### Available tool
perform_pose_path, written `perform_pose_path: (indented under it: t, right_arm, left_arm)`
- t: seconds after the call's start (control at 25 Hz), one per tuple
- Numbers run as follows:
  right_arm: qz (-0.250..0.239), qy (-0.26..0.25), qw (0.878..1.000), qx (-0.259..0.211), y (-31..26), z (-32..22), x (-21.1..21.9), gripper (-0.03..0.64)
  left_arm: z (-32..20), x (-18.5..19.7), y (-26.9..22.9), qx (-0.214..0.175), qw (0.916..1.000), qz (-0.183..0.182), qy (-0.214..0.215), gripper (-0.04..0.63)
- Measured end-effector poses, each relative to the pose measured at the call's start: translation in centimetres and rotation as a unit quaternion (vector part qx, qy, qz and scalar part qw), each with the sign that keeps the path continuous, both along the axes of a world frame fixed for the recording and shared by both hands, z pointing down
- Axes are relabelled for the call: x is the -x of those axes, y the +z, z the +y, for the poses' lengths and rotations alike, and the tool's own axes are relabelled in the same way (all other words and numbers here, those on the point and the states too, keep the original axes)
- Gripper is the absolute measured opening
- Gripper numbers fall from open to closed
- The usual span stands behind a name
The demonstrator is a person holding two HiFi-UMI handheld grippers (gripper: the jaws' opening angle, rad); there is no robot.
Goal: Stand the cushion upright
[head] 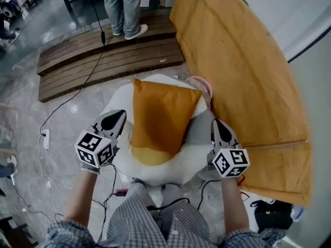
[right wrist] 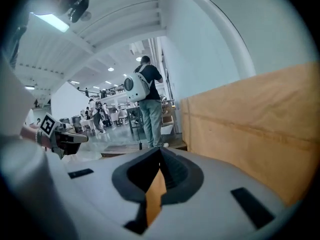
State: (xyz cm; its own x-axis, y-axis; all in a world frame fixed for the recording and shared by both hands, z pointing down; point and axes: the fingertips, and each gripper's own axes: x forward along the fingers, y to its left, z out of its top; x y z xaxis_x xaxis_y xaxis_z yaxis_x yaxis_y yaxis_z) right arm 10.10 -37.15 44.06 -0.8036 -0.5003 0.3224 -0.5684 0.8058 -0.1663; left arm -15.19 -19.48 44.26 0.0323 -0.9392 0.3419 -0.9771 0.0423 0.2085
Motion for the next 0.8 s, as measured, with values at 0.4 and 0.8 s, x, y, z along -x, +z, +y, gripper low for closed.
perform_pose_path:
  t: [0.4,0.8]
  right_arm:
    - [-0.026,-0.013,0.999,-0.04,-7.2,5.2,-1.7,0.008]
    - [-0.08,-0.005,0.996,-0.036,-11.9,8.7,-2.0,0.006]
  left_arm:
    - [4.5,-5.1,-8.4,-0.046,0.9988,-0.011,0.015,0.008]
    - [6.8,-9.3,-11.6,-0.083,0.9961,0.021,0.021,0.008]
